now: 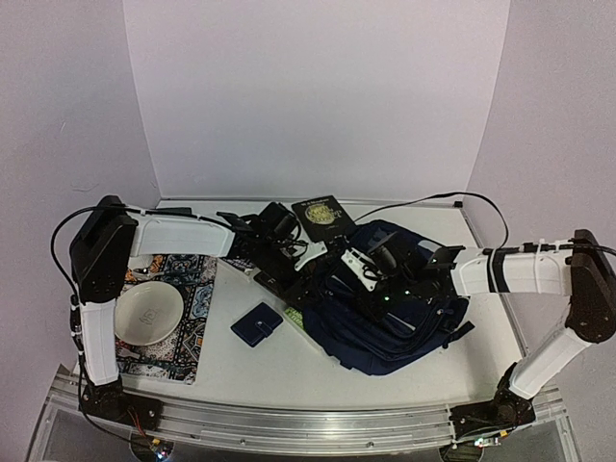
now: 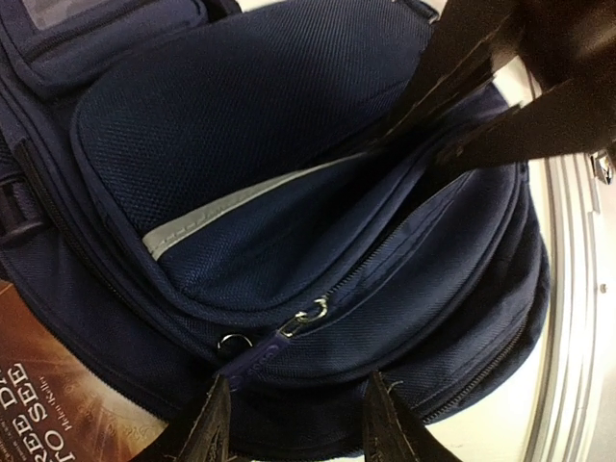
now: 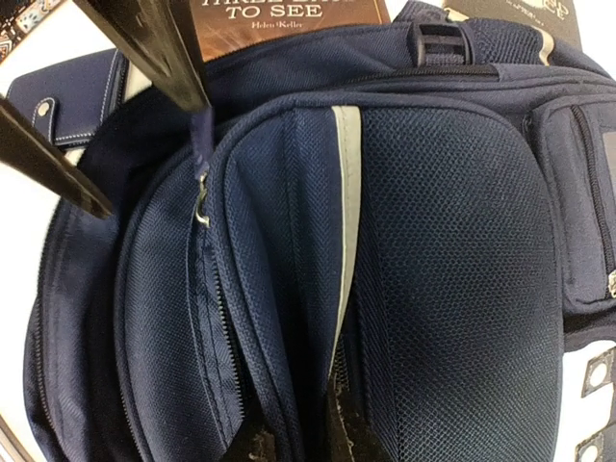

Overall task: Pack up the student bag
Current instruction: Hold the upper front pocket of the student bag, then grab the upper front pocket of the student bag.

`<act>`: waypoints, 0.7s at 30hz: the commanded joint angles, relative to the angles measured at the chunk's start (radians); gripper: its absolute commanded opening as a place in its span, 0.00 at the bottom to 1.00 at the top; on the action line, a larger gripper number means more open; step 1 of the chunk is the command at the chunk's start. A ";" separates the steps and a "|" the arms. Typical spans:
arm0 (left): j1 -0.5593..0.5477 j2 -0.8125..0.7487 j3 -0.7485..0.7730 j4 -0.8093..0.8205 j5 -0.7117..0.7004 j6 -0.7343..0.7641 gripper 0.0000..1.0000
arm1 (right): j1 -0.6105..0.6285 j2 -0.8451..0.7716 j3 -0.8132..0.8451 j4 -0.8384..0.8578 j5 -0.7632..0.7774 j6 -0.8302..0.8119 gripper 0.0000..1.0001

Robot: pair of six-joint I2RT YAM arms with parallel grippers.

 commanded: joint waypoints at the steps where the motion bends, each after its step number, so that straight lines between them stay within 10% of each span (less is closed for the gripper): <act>1: 0.015 0.034 0.051 -0.003 0.012 0.051 0.48 | -0.006 -0.039 0.009 -0.009 0.001 -0.006 0.15; 21: 0.052 0.076 0.106 -0.005 -0.026 0.148 0.57 | -0.006 -0.043 0.011 0.006 -0.035 -0.002 0.12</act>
